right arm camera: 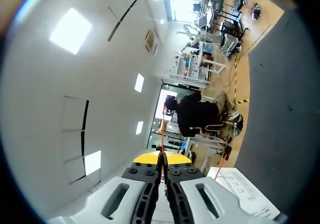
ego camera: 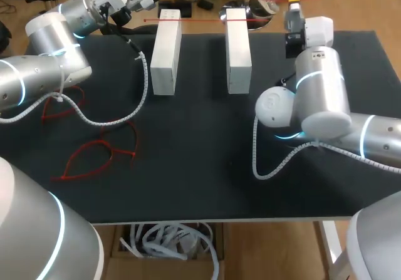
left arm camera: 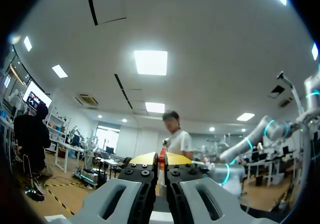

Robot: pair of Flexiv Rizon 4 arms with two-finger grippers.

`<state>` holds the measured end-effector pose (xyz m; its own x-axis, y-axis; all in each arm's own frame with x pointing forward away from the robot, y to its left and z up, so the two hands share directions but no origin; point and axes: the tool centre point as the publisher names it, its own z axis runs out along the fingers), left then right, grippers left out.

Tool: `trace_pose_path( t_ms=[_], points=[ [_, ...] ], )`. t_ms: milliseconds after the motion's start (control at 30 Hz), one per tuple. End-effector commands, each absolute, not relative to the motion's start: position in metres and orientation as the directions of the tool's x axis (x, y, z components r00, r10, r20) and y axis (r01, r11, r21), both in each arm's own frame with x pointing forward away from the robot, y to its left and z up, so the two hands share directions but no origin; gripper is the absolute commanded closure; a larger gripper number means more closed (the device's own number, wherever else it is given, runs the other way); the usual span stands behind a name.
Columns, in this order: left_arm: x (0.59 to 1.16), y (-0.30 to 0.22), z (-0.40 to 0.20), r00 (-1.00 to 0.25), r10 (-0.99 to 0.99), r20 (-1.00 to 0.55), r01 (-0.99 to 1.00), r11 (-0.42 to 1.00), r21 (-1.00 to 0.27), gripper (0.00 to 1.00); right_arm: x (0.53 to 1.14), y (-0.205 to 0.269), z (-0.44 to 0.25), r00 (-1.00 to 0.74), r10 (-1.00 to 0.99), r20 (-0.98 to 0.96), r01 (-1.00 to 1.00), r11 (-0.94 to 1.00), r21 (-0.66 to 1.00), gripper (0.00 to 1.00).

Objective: Grab the tape and strap the tape.

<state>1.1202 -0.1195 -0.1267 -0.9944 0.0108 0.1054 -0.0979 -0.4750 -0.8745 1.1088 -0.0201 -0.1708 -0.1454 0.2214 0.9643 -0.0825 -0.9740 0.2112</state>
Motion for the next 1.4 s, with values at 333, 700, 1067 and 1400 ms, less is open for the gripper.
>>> trace_pose_path(
  t_ms=[333, 700, 1067, 1400],
  points=[
    [1.124, -0.118, -0.129, -0.990, -0.116, 0.080, -0.057, -0.190, -0.980, 1.00, 1.105, -0.024, -0.169, -0.151, 0.261, 0.953, -0.056, -0.965, 0.255, 1.00],
    [1.120, -0.121, -0.122, -0.996, -0.071, -0.057, 0.053, 0.056, -0.997, 1.00, 1.105, -0.024, -0.168, -0.156, 0.277, 0.948, -0.042, -0.961, 0.273, 1.00],
    [1.119, -0.126, -0.123, -0.993, -0.011, -0.120, 0.108, 0.374, -0.921, 1.00, 1.104, -0.022, -0.168, -0.156, 0.282, 0.947, -0.032, -0.959, 0.280, 1.00],
    [1.122, -0.129, -0.130, -0.991, -0.113, -0.069, -0.013, 0.604, -0.797, 1.00, 1.103, -0.021, -0.169, -0.153, 0.288, 0.945, -0.027, -0.958, 0.287, 1.00]
  ],
)
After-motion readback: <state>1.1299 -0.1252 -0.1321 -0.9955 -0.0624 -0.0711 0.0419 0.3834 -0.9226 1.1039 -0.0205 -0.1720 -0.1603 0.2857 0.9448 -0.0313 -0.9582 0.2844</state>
